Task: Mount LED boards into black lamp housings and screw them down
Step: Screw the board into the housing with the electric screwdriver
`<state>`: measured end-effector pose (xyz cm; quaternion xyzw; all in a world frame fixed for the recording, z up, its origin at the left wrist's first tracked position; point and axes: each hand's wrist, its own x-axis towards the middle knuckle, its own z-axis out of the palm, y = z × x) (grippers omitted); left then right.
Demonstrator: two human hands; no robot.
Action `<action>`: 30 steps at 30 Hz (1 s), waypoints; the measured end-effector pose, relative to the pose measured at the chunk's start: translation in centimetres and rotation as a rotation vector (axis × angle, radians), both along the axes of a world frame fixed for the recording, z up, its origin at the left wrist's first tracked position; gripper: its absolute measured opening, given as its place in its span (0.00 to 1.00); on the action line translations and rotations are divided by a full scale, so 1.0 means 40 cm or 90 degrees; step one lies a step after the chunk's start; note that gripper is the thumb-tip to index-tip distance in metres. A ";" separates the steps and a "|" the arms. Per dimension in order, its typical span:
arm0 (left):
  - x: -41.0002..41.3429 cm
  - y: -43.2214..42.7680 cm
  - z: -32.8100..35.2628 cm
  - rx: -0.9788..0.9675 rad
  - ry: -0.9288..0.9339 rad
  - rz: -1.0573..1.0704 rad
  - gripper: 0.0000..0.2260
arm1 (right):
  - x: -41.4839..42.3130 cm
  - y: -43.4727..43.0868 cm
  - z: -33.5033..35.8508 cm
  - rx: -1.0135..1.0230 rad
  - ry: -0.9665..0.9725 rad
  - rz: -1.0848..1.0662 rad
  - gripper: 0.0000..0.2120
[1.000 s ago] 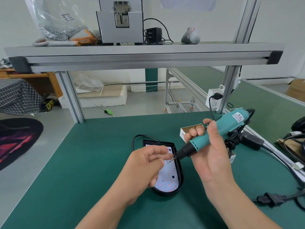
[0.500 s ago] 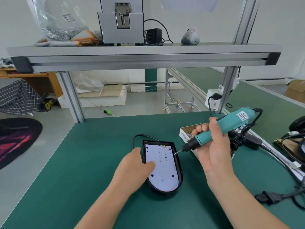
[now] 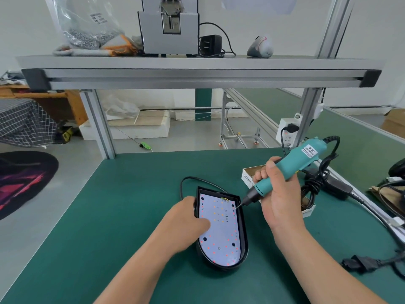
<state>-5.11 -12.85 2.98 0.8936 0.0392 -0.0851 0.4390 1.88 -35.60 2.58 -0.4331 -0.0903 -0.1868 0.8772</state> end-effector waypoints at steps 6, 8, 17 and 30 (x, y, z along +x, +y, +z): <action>-0.002 -0.002 0.002 0.011 -0.001 0.000 0.15 | 0.004 0.015 -0.006 -0.043 -0.003 -0.025 0.12; -0.002 -0.003 0.005 0.014 -0.003 0.000 0.15 | 0.007 0.014 -0.011 -0.058 -0.006 -0.022 0.11; -0.003 -0.007 0.010 0.004 -0.011 -0.012 0.17 | 0.015 0.020 -0.018 -0.205 -0.051 0.047 0.14; 0.001 -0.007 0.003 -0.008 0.009 -0.013 0.15 | 0.016 0.012 -0.011 -0.191 -0.062 0.131 0.10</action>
